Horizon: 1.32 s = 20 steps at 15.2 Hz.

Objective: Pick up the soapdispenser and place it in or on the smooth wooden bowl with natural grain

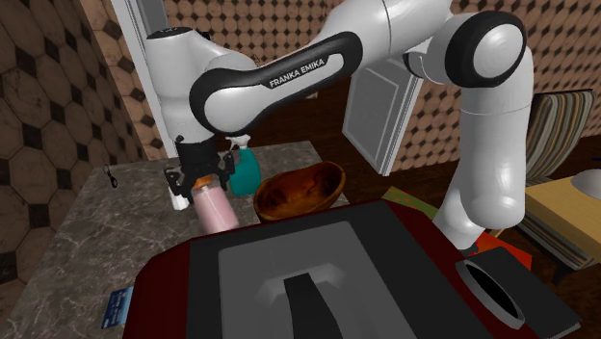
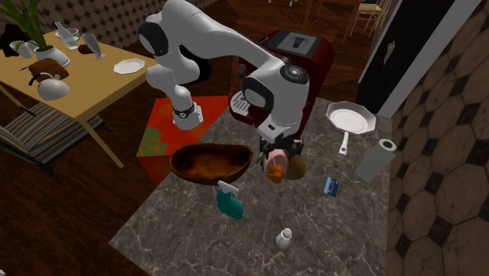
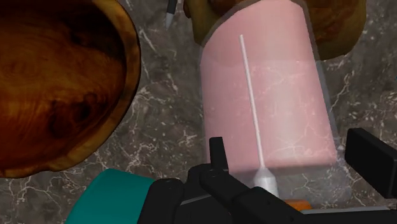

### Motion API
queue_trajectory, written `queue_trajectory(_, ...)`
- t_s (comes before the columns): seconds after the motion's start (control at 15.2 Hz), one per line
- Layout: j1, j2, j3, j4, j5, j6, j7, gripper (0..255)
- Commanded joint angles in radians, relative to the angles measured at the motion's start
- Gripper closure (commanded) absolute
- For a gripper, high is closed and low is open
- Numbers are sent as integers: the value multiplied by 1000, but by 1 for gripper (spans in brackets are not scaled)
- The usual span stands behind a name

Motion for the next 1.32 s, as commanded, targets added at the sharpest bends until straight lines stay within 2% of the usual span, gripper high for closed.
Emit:
queue_trajectory(0.0, 0, -6, 2, 20, 4, -25, -3, 255)
queue_trajectory(1.25, 24, -14, 13, 268, 15, -277, -16, 255)
